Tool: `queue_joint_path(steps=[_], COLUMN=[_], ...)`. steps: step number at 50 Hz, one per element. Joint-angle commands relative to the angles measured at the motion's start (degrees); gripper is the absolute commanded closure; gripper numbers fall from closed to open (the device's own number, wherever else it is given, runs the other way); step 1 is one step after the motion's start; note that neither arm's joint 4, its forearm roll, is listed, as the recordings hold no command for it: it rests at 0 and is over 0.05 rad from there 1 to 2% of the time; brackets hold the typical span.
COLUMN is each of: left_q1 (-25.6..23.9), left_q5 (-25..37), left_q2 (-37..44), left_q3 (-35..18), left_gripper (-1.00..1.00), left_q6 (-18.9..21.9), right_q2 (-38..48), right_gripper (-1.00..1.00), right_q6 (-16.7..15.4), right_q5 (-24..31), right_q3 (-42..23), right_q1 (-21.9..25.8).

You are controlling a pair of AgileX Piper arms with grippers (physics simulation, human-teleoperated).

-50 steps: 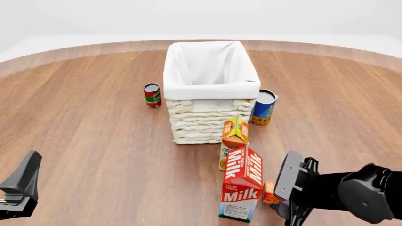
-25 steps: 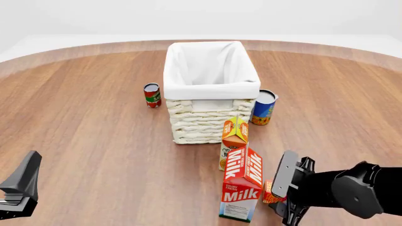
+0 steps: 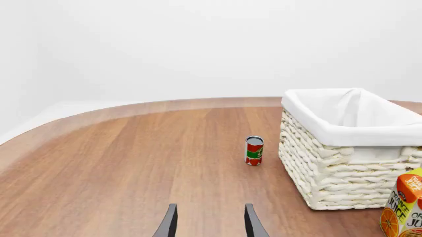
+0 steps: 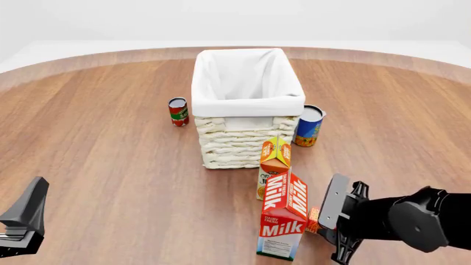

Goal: Pick up the butter and put it in the basket.

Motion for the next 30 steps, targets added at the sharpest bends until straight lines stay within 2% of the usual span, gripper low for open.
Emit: queue_joint_path(steps=[1, 7, 30], left_q1=[0.00, 0.00, 0.00], left_q5=[0.00, 0.00, 0.00], left_q2=[0.00, 0.00, 0.00], left_q3=[0.00, 0.00, 0.00], left_gripper=[-1.00, -1.00, -1.00], left_q6=[0.00, 0.00, 0.00], right_q2=[-0.66, -2.84, -15.74], right_gripper=[1.00, 1.00, 1.00], right_q6=[1.90, 1.82, 3.29], right_q5=[-0.47, 0.02, 8.09], right_q3=[0.25, 0.10, 1.00], right_q1=[-0.22, -0.78, -2.75])
